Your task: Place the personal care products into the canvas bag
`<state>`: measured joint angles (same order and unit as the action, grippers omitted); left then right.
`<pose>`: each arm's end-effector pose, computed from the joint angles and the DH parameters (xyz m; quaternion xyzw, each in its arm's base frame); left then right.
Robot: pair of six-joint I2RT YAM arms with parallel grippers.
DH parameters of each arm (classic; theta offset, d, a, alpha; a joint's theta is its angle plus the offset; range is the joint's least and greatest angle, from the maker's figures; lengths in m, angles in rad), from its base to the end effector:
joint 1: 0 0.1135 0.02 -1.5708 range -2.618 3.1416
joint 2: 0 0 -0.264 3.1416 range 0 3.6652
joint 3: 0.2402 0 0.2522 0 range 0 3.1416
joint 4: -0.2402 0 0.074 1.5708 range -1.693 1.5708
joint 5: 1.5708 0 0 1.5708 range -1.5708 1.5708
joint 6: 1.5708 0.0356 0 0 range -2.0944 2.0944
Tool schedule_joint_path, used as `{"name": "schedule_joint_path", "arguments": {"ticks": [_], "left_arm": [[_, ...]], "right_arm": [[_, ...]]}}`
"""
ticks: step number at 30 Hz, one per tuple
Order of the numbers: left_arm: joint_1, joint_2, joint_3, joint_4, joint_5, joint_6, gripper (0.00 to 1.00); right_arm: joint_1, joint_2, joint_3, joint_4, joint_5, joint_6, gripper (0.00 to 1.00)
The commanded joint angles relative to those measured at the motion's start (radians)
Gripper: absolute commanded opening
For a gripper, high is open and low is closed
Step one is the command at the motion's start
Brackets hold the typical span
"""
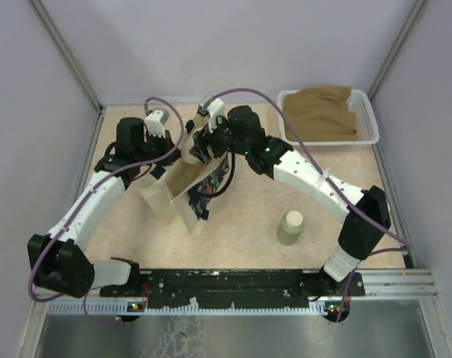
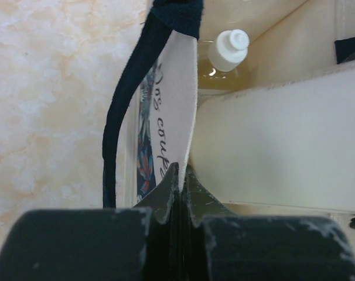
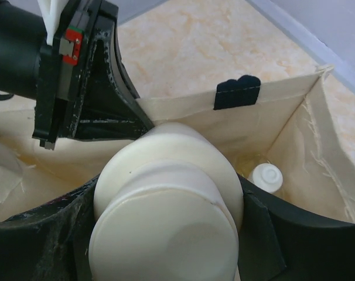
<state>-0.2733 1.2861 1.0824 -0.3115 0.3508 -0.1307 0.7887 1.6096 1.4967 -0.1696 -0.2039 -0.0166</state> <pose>0.2773 -0.0904 0.3231 0.1483 0.8422 -0.2472 0.4556 0.2662 0.2782 0.3790 -0.3679 0.7079 0.3003 0.5228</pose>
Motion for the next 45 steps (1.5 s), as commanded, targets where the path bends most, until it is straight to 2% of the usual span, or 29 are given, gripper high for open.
{"name": "schedule_joint_path", "arguments": {"ticks": [1,14,22,23,24,25,29,31,33,37,43,45], "left_arm": [[-0.004,-0.029,0.036,-0.027,-0.003,0.016,0.00],[-0.003,-0.071,0.048,-0.077,-0.031,0.033,0.00],[-0.003,-0.071,0.042,-0.083,-0.037,0.037,0.00],[-0.003,-0.071,0.041,-0.083,-0.037,0.037,0.00],[-0.004,-0.070,0.040,-0.082,-0.037,0.037,0.00],[-0.003,-0.070,0.038,-0.081,-0.036,0.037,0.00],[-0.003,-0.067,0.036,-0.079,-0.039,0.036,0.00],[-0.003,-0.066,0.035,-0.078,-0.039,0.037,0.00],[-0.003,-0.063,0.034,-0.077,-0.042,0.036,0.00],[-0.003,-0.059,0.030,-0.072,-0.043,0.035,0.00],[-0.002,-0.051,0.027,-0.067,-0.045,0.034,0.00],[-0.002,-0.053,0.028,-0.067,-0.044,0.033,0.00]], "right_arm": [[0.024,0.027,0.057,0.165,-0.010,-0.019,0.00],[0.028,0.289,0.259,-0.054,0.163,-0.120,0.00],[0.027,0.326,0.295,-0.102,0.319,-0.183,0.00],[0.028,0.332,0.304,-0.110,0.338,-0.186,0.06],[0.027,0.332,0.305,-0.110,0.350,-0.190,0.17],[0.027,0.328,0.300,-0.106,0.356,-0.193,0.32],[0.027,0.291,0.257,-0.073,0.348,-0.188,0.81],[0.027,0.258,0.241,-0.067,0.327,-0.178,0.90],[0.027,0.222,0.221,-0.067,0.303,-0.166,0.96],[0.039,0.134,0.196,-0.114,0.301,-0.126,0.99],[0.047,-0.122,0.048,-0.165,0.422,0.008,0.99],[0.046,-0.211,0.000,-0.227,0.520,0.066,0.99]]}}
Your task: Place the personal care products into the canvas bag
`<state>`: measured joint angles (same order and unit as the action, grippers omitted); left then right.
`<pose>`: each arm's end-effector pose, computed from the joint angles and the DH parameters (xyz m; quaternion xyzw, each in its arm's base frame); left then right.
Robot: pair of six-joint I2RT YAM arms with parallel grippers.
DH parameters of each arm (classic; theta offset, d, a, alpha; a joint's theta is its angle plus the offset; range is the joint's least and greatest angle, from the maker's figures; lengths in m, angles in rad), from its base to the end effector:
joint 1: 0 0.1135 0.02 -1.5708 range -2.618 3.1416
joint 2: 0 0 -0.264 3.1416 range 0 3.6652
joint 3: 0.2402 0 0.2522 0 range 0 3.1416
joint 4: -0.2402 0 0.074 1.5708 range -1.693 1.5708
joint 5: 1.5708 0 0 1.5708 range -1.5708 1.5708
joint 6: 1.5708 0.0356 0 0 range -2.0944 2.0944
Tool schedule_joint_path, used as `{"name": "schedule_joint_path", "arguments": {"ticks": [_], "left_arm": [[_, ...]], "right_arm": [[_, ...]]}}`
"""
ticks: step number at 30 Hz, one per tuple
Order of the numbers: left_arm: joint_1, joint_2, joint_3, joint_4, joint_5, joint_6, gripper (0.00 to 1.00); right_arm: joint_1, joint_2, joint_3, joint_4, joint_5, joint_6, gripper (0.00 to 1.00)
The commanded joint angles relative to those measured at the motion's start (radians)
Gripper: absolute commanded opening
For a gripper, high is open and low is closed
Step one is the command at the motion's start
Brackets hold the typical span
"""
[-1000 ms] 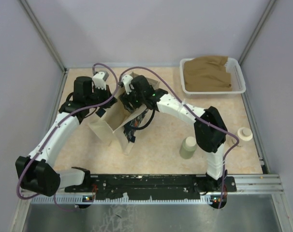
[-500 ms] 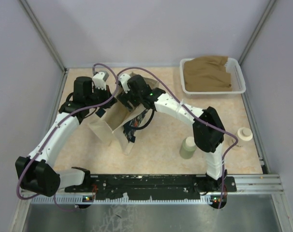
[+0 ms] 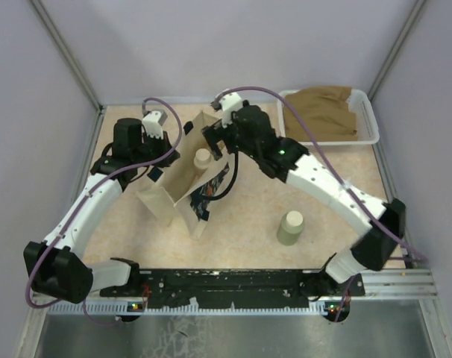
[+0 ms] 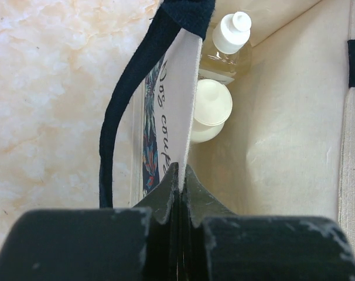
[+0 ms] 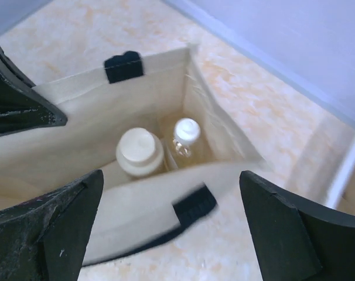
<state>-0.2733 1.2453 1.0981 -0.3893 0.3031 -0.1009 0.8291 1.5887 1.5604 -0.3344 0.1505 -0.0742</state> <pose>0.2663 -0.0857 0.3319 0.1483 0.8497 -0.2199 0.4558 0.2562 0.2717 0.3918 -0.3198 0.7571 0.1512 0.5493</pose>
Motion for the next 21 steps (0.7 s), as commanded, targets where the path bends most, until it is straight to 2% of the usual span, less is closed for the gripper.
{"name": "schedule_joint_path", "arguments": {"ticks": [1,3,5,9,12,21], "left_arm": [[-0.002,-0.013,0.012,0.013,0.005,0.003,0.00],[-0.003,-0.011,0.013,0.014,0.007,0.003,0.00],[-0.003,-0.008,0.013,0.014,0.006,0.003,0.00],[-0.003,0.003,0.015,0.018,0.006,0.004,0.00],[-0.003,0.013,0.016,0.031,0.020,-0.003,0.00],[-0.003,0.039,0.023,0.041,0.019,-0.003,0.00]], "right_arm": [[0.006,-0.222,-0.083,-0.108,0.205,0.159,0.99],[0.005,-0.270,-0.122,-0.246,0.333,0.232,0.99],[0.004,-0.308,-0.175,-0.346,0.386,0.302,0.99],[-0.001,-0.391,-0.321,-0.439,0.367,0.438,0.99],[-0.019,-0.451,-0.395,-0.509,0.415,0.514,0.99],[-0.146,-0.589,-0.582,-0.617,0.350,0.642,0.99]]}}
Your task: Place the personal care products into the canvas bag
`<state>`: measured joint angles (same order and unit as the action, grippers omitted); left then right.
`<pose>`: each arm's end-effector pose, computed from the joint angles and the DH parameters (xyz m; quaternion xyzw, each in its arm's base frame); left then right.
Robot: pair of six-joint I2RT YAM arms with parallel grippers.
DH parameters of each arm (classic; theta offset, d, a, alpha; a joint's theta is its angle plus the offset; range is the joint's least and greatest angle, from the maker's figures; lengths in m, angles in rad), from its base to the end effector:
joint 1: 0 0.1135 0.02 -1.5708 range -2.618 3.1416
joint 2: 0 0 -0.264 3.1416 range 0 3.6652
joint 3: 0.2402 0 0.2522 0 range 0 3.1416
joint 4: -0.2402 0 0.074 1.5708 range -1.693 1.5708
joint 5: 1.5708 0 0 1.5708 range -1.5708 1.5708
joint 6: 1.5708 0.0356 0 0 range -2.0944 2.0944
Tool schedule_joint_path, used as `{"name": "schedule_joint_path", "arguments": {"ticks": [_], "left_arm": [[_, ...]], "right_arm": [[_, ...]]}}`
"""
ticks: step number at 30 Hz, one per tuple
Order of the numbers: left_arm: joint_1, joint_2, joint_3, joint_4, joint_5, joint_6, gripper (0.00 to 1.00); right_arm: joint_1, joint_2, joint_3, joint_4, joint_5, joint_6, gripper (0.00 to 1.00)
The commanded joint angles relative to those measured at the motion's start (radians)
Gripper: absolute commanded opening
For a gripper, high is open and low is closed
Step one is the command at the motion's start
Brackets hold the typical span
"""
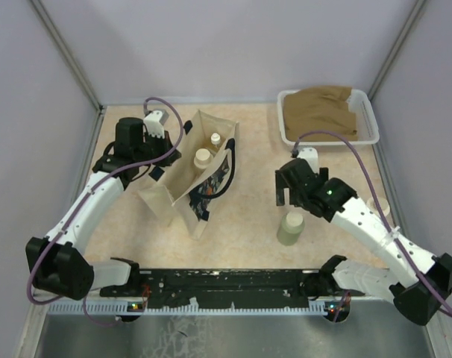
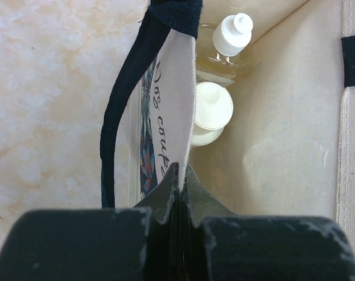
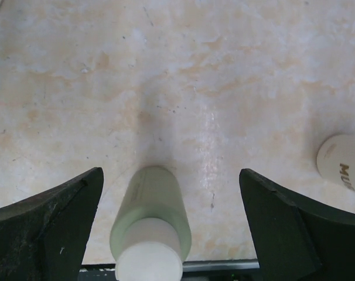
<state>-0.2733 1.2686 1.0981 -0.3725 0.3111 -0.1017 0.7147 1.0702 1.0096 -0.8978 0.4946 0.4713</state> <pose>0.2719 -0.0875 0.3274 0.1496 0.8506 -0.2231 0.4520 0.1636 0.1196 0.3040 -0.0390 0.9266 -0.0302 0.3728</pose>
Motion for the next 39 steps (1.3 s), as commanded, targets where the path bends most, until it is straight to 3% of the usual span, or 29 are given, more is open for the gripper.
{"name": "schedule_joint_path", "arguments": {"ticks": [1,12,22,25,28,35,39], "left_arm": [[-0.003,0.019,0.024,0.025,0.013,-0.003,0.00],[-0.003,0.019,0.027,0.027,0.016,-0.004,0.00],[-0.003,0.028,0.025,0.030,0.015,-0.003,0.00],[-0.003,0.027,0.027,0.030,0.016,-0.002,0.00],[-0.003,0.022,0.029,0.029,0.015,-0.002,0.00],[-0.002,0.021,0.028,0.026,0.010,-0.003,0.00],[-0.003,0.021,0.028,0.026,0.011,-0.004,0.00]], "right_arm": [[-0.034,-0.078,-0.046,-0.051,-0.011,0.105,0.99],[-0.035,-0.097,-0.207,0.007,-0.207,0.177,0.99],[0.014,-0.087,-0.241,0.000,-0.226,0.220,0.99],[0.025,-0.057,-0.237,0.002,-0.227,0.217,0.95],[0.039,-0.025,-0.225,-0.006,-0.208,0.220,0.83],[0.077,0.007,-0.173,-0.058,-0.121,0.235,0.24],[0.084,0.007,-0.100,-0.085,-0.072,0.199,0.04]]}}
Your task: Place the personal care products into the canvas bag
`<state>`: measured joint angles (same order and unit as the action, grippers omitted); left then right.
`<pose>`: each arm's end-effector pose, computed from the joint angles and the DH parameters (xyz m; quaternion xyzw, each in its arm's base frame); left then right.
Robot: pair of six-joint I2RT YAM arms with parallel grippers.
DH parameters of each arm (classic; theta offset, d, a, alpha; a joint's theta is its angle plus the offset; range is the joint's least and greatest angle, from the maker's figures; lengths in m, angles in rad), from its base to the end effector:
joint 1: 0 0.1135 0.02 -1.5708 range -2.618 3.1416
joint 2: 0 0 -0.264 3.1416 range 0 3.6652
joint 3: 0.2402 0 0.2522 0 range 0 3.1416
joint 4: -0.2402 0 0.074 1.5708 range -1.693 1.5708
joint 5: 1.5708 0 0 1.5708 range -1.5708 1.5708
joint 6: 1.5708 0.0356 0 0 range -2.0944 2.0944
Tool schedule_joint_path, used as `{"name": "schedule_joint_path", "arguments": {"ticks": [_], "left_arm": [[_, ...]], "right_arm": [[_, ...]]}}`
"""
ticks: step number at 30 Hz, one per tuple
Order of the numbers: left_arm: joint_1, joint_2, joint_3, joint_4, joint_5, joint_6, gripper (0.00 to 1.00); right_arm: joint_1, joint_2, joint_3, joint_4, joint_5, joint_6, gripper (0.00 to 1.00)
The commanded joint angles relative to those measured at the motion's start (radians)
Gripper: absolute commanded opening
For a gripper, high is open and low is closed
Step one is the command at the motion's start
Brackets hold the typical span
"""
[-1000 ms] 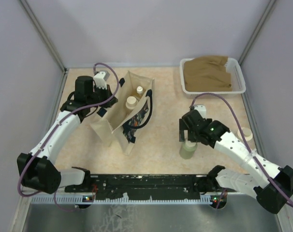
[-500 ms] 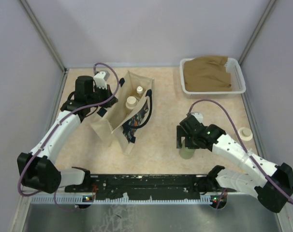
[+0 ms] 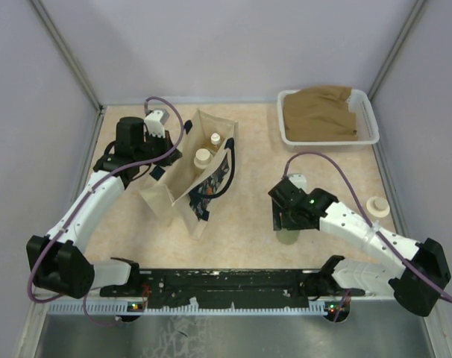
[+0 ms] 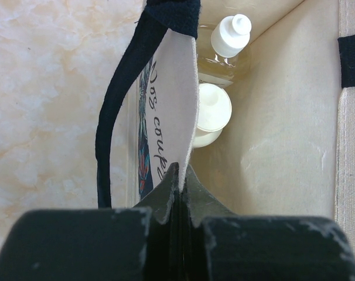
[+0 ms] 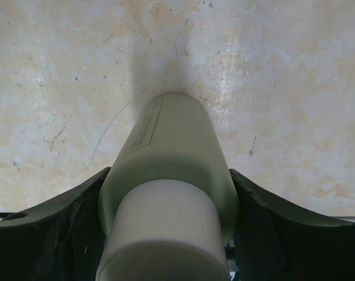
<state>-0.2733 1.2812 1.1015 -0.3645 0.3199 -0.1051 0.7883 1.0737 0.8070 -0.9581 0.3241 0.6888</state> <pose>0.2748 -0.0887 0.3259 0.1502 0.8504 -0.2274 0.4500 0.1369 0.1216 0.2375 -0.0206 0.9723 -0.0032 0.2326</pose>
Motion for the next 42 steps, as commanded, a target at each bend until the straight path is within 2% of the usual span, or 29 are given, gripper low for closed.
{"name": "schedule_joint_path", "arguments": {"ticks": [1,7,11,14,22,25,32,42], "left_arm": [[-0.003,0.007,0.026,0.018,0.002,-0.002,0.00],[-0.003,0.009,0.022,0.016,-0.009,-0.002,0.00],[-0.003,0.014,0.020,0.017,-0.017,-0.005,0.00],[-0.003,0.019,0.024,0.019,-0.014,-0.007,0.00],[-0.003,0.018,0.029,0.018,0.003,-0.014,0.00],[-0.003,0.009,0.027,0.022,0.015,-0.017,0.00],[-0.003,-0.007,0.026,0.024,0.024,-0.014,0.00],[-0.003,0.009,0.048,0.028,0.038,-0.019,0.00]], "right_arm": [[0.010,0.009,0.140,-0.035,0.113,-0.035,0.00],[0.017,0.080,0.496,-0.005,0.126,-0.241,0.00],[0.017,0.155,0.738,0.080,0.025,-0.375,0.00],[0.018,0.258,0.935,0.062,-0.052,-0.442,0.00],[0.019,0.455,1.254,0.134,-0.221,-0.577,0.00],[0.019,0.511,1.284,0.175,-0.289,-0.592,0.00],[0.024,0.607,1.203,0.314,-0.393,-0.609,0.00],[0.100,0.722,1.126,0.387,-0.415,-0.648,0.00]]}}
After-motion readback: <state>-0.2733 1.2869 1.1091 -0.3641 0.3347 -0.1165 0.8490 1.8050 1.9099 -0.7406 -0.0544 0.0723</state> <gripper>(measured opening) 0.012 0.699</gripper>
